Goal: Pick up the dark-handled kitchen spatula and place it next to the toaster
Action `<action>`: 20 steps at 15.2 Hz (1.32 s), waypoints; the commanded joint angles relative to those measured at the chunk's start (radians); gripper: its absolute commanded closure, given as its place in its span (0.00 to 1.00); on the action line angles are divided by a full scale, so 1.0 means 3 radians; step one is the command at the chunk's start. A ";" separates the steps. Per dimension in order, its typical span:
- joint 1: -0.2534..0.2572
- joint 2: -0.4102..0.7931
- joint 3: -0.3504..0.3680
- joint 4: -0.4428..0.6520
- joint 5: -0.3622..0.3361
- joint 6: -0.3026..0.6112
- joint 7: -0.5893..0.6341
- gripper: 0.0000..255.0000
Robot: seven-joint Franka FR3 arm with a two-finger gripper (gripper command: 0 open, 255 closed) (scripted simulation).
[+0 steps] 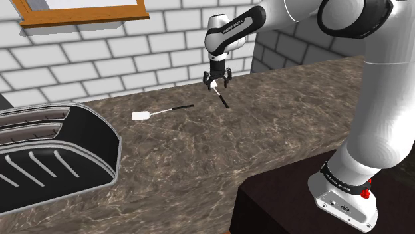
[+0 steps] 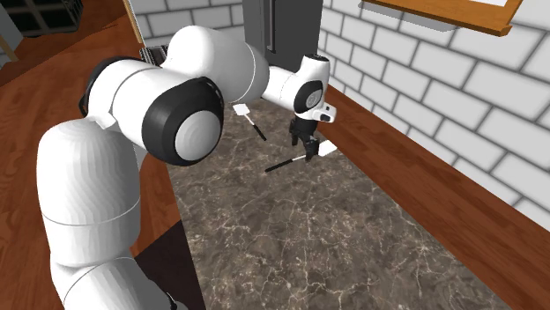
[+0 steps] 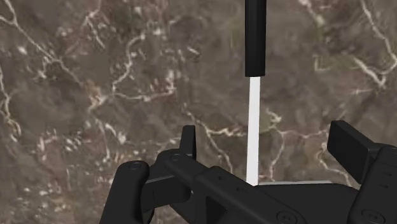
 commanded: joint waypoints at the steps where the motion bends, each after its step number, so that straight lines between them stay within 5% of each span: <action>1: 0.0000 0.0045 -0.0001 -0.0055 -0.0001 0.0100 -0.0001 0.00; 9: 0.0000 0.0044 -0.0001 -0.0054 -0.0001 0.0100 -0.0001 0.00; 10: 0.0000 0.0044 -0.0001 -0.0054 -0.0001 0.0100 -0.0001 1.00; 20: 0.0000 0.0024 -0.0001 -0.0038 -0.0001 0.0063 -0.0001 1.00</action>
